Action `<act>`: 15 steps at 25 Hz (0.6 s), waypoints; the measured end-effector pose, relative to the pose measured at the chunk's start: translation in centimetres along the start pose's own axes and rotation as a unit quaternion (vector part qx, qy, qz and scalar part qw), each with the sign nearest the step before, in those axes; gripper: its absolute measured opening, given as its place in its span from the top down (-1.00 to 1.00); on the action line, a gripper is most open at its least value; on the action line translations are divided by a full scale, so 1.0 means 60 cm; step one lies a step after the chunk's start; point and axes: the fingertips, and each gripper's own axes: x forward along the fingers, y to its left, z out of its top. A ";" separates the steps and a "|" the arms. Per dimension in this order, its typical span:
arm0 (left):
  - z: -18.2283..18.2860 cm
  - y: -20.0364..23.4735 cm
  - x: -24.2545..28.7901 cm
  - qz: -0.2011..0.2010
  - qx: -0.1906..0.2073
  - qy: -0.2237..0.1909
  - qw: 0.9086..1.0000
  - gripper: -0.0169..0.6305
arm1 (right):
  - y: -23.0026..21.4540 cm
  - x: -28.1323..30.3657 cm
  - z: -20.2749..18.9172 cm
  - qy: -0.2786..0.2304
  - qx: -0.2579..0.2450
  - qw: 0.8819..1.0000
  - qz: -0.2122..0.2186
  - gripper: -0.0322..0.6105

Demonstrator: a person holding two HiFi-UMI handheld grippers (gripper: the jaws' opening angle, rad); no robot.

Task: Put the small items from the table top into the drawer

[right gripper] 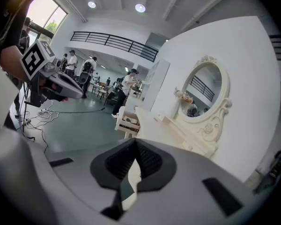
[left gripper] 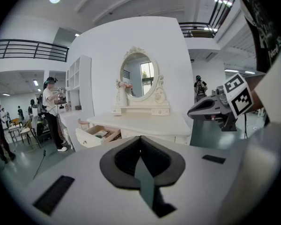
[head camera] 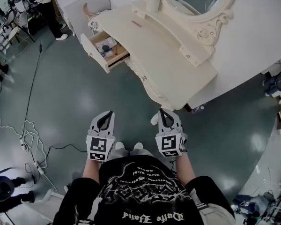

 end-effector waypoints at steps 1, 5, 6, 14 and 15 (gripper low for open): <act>-0.003 -0.003 0.000 0.001 -0.003 0.002 1.000 0.90 | 0.001 0.000 -0.003 0.002 -0.003 1.000 0.002 0.87; -0.012 -0.017 0.003 0.002 -0.013 0.007 1.000 0.90 | -0.002 0.003 -0.010 0.004 -0.008 1.000 0.009 0.87; -0.014 -0.021 0.005 0.002 -0.013 0.009 1.000 0.90 | -0.004 0.004 -0.011 0.003 -0.007 1.000 0.011 0.87; -0.019 -0.032 0.010 0.013 -0.013 0.009 1.000 0.90 | -0.022 0.000 -0.024 -0.016 -0.010 1.000 0.007 0.87; -0.020 -0.035 0.011 0.013 -0.013 0.009 1.000 0.90 | -0.023 -0.001 -0.025 -0.016 -0.012 1.000 0.008 0.87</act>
